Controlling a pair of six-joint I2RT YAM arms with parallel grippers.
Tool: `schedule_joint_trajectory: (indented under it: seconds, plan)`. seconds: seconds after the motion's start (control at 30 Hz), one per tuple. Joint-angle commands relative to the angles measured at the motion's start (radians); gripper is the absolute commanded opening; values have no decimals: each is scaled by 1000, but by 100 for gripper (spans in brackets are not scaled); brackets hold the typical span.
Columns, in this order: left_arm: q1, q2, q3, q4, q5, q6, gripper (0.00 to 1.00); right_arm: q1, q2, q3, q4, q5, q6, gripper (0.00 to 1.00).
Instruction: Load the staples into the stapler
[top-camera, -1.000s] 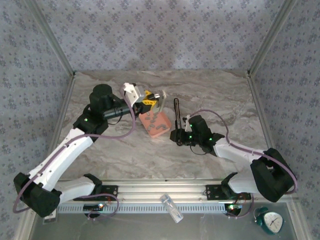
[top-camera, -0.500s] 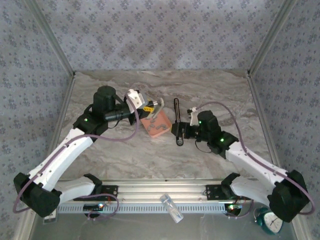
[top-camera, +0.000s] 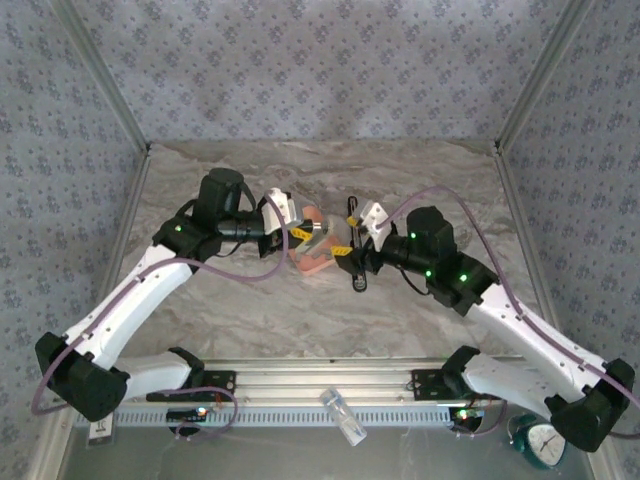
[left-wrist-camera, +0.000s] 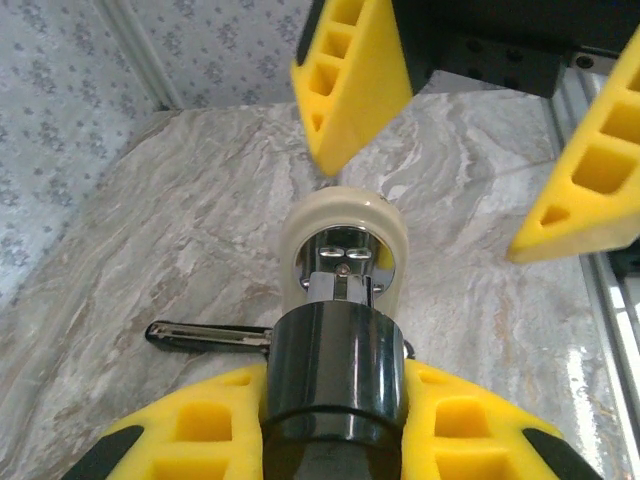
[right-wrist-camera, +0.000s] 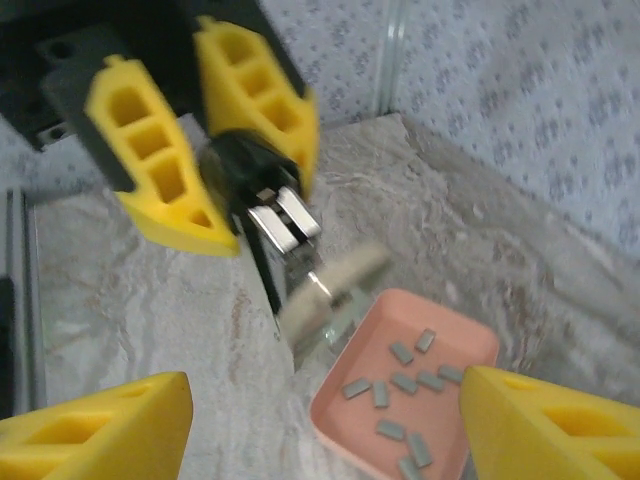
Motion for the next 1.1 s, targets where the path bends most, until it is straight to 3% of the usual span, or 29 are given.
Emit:
schedule_joint_trajectory:
  seconds: [0.0,0.27,0.63,0.87,0.97,1.07]
  plan:
    - [5,-2,57,16,99,37,0,24,36,49,-48,9,-258,73]
    - [4,9,66,12,162,38,0,19,101,72,-16,-110,-340,68]
    - [5,20,71,5,191,40,0,-40,115,50,83,-292,-238,58]
    - [5,30,85,-7,217,45,0,-57,122,39,125,-304,-196,61]
    - [5,29,85,-9,218,47,0,-65,127,37,128,-332,-185,57]
    - [6,27,85,-9,215,47,0,-78,125,33,124,-352,-175,46]
